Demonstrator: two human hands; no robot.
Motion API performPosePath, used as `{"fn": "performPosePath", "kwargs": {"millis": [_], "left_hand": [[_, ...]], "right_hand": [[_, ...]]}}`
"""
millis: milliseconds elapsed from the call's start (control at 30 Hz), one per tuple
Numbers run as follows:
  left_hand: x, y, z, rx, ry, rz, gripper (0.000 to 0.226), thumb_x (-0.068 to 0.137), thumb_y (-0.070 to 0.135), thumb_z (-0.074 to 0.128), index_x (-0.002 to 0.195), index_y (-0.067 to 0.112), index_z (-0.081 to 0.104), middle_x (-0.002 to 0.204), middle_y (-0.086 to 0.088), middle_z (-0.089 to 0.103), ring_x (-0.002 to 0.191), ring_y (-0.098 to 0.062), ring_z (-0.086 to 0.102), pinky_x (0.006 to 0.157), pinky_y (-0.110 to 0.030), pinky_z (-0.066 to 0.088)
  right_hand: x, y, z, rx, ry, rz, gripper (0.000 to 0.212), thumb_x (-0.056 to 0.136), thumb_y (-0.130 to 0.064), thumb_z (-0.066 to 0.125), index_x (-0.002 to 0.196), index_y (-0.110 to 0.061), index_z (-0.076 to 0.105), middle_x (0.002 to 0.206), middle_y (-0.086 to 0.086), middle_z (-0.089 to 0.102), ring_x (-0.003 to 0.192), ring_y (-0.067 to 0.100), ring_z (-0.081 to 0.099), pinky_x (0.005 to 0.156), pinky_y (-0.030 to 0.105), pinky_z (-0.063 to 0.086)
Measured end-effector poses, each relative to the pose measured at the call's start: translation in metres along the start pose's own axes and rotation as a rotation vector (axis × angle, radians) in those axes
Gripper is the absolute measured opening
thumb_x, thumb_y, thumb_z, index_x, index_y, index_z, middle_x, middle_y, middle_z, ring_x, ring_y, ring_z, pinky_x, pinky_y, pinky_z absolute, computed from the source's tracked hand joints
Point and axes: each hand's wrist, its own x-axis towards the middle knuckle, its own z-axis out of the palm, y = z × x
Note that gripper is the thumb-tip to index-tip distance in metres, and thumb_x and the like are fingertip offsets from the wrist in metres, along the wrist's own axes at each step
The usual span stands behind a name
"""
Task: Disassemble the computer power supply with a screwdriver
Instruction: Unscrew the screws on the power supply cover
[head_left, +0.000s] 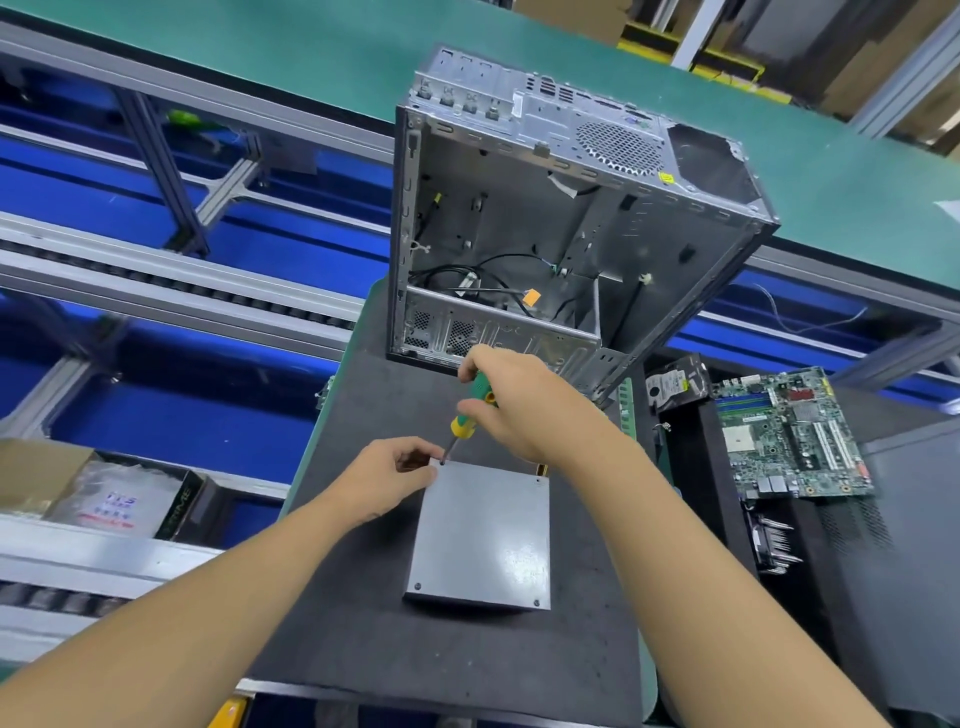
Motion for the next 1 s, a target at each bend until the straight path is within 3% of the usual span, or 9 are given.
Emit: {"fn": "performPosePath", "kwargs": {"millis": [233, 367, 500, 600, 700, 767, 833, 900, 1000], "left_hand": [[0.004, 0.001, -0.003, 0.115, -0.059, 0.006, 0.019, 0.085, 0.026, 0.075, 0.103, 0.033, 0.073, 0.097, 0.008, 0.074, 0.095, -0.009, 0.069, 0.097, -0.034, 0.053], [0.008, 0.006, -0.006, 0.187, -0.078, 0.012, 0.019, 0.083, 0.031, 0.078, 0.101, 0.033, 0.072, 0.098, 0.007, 0.073, 0.096, -0.009, 0.068, 0.098, -0.036, 0.052], [0.009, 0.010, -0.007, 0.197, -0.084, 0.008, 0.016, 0.083, 0.028, 0.079, 0.098, 0.028, 0.072, 0.099, 0.001, 0.073, 0.095, -0.015, 0.069, 0.098, -0.038, 0.053], [0.009, 0.011, -0.007, 0.204, -0.090, 0.005, 0.017, 0.083, 0.028, 0.079, 0.099, 0.028, 0.073, 0.100, 0.001, 0.073, 0.095, -0.015, 0.069, 0.098, -0.036, 0.053], [0.008, 0.011, -0.007, 0.191, -0.090, 0.010, 0.018, 0.084, 0.026, 0.079, 0.101, 0.026, 0.073, 0.103, -0.002, 0.073, 0.098, -0.017, 0.069, 0.098, -0.034, 0.052], [0.008, 0.011, -0.008, 0.191, -0.092, 0.015, 0.016, 0.084, 0.025, 0.079, 0.099, 0.027, 0.072, 0.101, 0.000, 0.073, 0.096, -0.015, 0.069, 0.095, -0.029, 0.052], [0.008, 0.012, -0.008, 0.189, -0.101, 0.014, 0.014, 0.084, 0.025, 0.079, 0.094, 0.030, 0.071, 0.098, 0.003, 0.074, 0.091, -0.011, 0.069, 0.090, -0.025, 0.051], [0.008, 0.013, -0.009, 0.190, -0.104, 0.012, 0.013, 0.083, 0.024, 0.079, 0.091, 0.031, 0.070, 0.095, 0.006, 0.075, 0.085, -0.006, 0.069, 0.086, -0.023, 0.050], [0.010, 0.014, -0.009, 0.202, -0.100, 0.007, 0.013, 0.083, 0.024, 0.080, 0.090, 0.030, 0.071, 0.094, 0.006, 0.075, 0.086, -0.008, 0.069, 0.089, -0.027, 0.052]], "right_hand": [[-0.001, -0.003, 0.003, -0.137, 0.023, 0.136, 0.041, 0.100, -0.057, 0.038, 0.082, -0.021, 0.033, 0.072, 0.000, 0.047, 0.064, 0.021, 0.046, 0.059, 0.038, 0.037], [0.001, -0.012, 0.005, -0.173, -0.015, 0.059, 0.023, 0.103, -0.035, 0.044, 0.095, -0.014, 0.045, 0.089, 0.006, 0.055, 0.081, 0.030, 0.056, 0.073, 0.044, 0.050], [-0.001, -0.013, -0.004, -0.175, -0.128, -0.032, 0.007, 0.099, -0.018, 0.050, 0.105, -0.017, 0.054, 0.108, 0.002, 0.048, 0.094, 0.026, 0.054, 0.085, 0.044, 0.047], [-0.001, -0.015, -0.010, -0.158, -0.194, -0.042, 0.018, 0.092, -0.006, 0.051, 0.102, -0.020, 0.058, 0.109, -0.002, 0.044, 0.095, 0.023, 0.054, 0.085, 0.044, 0.049], [0.001, -0.019, -0.010, -0.137, -0.216, -0.036, 0.028, 0.094, -0.014, 0.050, 0.119, -0.022, 0.055, 0.112, -0.003, 0.044, 0.097, 0.021, 0.050, 0.085, 0.042, 0.047], [0.004, -0.022, -0.005, -0.122, -0.162, -0.011, 0.024, 0.099, -0.030, 0.048, 0.120, -0.019, 0.047, 0.113, 0.001, 0.048, 0.096, 0.024, 0.050, 0.081, 0.041, 0.044], [0.006, -0.024, 0.001, -0.109, -0.092, 0.051, 0.024, 0.104, -0.041, 0.040, 0.100, -0.018, 0.036, 0.094, 0.001, 0.046, 0.080, 0.025, 0.048, 0.068, 0.040, 0.039], [0.009, -0.026, 0.006, -0.156, -0.035, 0.071, 0.027, 0.105, -0.040, 0.036, 0.090, -0.019, 0.027, 0.081, 0.000, 0.040, 0.067, 0.023, 0.045, 0.058, 0.039, 0.035], [0.009, -0.026, 0.007, -0.207, -0.018, 0.034, 0.019, 0.104, -0.029, 0.040, 0.092, -0.019, 0.029, 0.082, 0.001, 0.042, 0.066, 0.024, 0.048, 0.054, 0.038, 0.037]]}}
